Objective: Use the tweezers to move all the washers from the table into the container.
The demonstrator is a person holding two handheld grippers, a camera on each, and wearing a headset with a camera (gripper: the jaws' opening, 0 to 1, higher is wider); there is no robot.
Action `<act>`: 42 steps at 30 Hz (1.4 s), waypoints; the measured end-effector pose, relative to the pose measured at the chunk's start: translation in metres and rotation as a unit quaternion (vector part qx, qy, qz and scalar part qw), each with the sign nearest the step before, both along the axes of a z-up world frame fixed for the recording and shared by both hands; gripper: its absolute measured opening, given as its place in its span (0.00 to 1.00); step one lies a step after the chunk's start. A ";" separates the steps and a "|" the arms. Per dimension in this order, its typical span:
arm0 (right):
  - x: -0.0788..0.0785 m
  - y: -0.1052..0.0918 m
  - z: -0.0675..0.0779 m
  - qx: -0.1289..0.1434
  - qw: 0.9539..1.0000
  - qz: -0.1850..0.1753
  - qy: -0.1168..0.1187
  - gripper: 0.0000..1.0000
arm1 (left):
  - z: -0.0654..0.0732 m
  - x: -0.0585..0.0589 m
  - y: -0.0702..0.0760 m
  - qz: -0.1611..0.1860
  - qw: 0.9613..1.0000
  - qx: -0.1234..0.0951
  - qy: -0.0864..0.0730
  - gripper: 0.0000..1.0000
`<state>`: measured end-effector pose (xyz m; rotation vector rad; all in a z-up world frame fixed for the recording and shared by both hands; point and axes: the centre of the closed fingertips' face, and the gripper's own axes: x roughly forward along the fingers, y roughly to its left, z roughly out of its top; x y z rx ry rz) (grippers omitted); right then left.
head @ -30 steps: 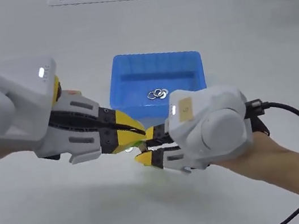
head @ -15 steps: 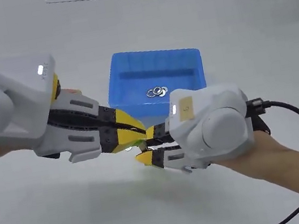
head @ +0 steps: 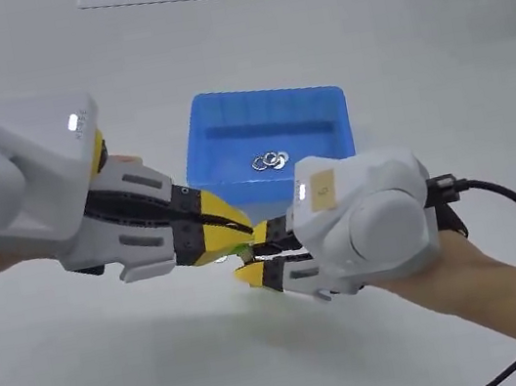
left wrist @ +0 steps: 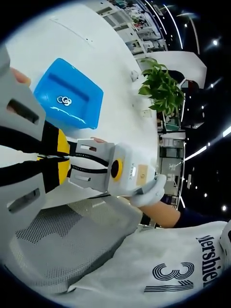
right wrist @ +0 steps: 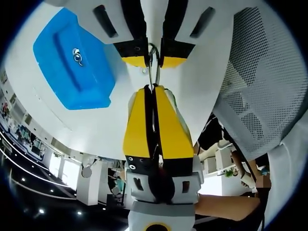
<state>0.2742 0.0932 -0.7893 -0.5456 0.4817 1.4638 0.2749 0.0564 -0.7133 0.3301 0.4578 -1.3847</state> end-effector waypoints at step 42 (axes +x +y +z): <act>0.084 -0.002 0.076 0.040 0.995 -0.026 -0.091 0.10 | 0.072 0.066 -0.010 -0.060 0.993 0.024 -0.097 0.05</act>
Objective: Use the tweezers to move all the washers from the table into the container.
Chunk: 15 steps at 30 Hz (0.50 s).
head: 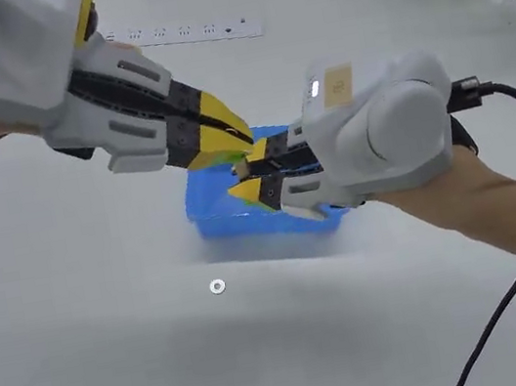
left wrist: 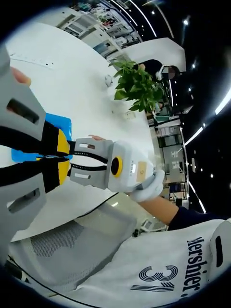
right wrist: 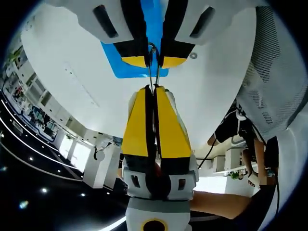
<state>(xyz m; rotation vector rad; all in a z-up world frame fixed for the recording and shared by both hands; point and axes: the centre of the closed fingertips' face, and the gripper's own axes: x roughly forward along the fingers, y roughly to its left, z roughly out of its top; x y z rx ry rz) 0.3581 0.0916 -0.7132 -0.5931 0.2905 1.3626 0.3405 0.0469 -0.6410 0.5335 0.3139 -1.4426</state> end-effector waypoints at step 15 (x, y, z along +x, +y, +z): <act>0.030 0.006 -0.030 -0.014 1.000 -0.006 0.018 0.10 | -0.030 0.034 0.007 -0.002 1.000 0.001 0.021 0.06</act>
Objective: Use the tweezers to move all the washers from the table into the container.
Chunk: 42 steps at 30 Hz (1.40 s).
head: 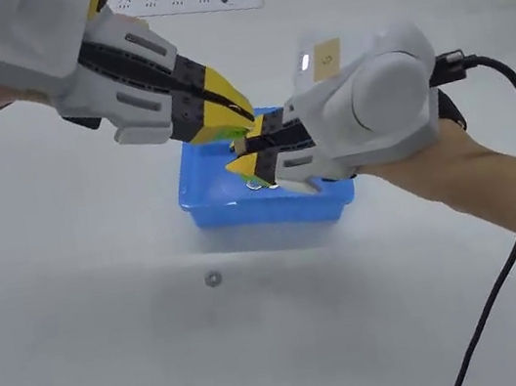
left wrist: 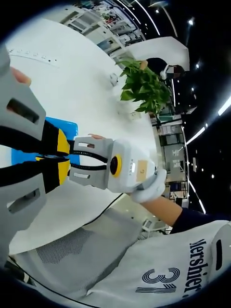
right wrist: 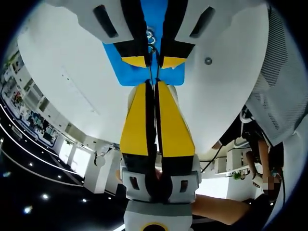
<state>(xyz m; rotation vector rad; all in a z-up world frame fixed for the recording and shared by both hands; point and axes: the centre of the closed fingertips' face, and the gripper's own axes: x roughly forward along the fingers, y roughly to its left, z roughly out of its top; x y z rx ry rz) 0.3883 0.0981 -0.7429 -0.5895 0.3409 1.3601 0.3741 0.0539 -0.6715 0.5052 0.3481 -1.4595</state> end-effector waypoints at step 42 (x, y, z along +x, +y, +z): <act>-0.002 -0.001 0.001 0.005 1.000 -0.001 0.002 0.11 | 0.002 -0.005 0.001 -0.023 1.000 0.004 -0.002 0.05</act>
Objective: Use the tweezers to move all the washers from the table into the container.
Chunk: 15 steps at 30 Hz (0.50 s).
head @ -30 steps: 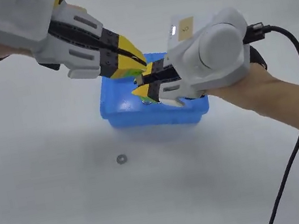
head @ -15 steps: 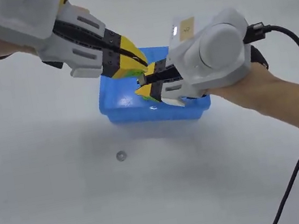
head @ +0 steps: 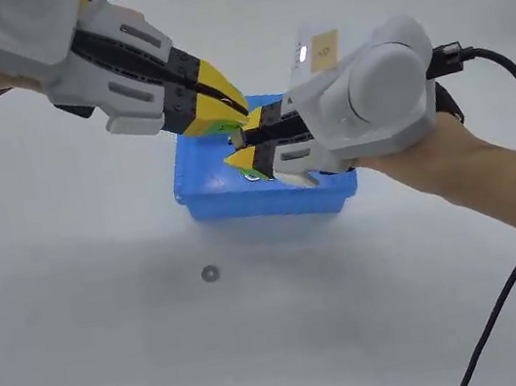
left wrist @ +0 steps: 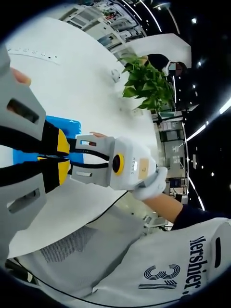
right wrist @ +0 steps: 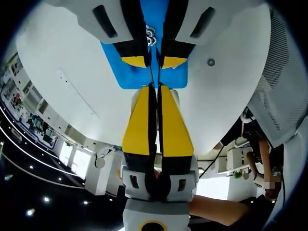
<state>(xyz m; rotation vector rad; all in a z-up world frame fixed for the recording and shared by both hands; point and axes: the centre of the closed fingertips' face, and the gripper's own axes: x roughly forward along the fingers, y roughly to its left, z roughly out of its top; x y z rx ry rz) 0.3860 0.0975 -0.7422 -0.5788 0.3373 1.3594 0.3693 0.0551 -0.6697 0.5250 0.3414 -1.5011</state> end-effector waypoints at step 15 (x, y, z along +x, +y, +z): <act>-0.048 0.007 0.033 0.007 0.999 0.035 -0.031 0.11 | 0.024 -0.039 0.004 -0.007 1.000 0.018 -0.024 0.05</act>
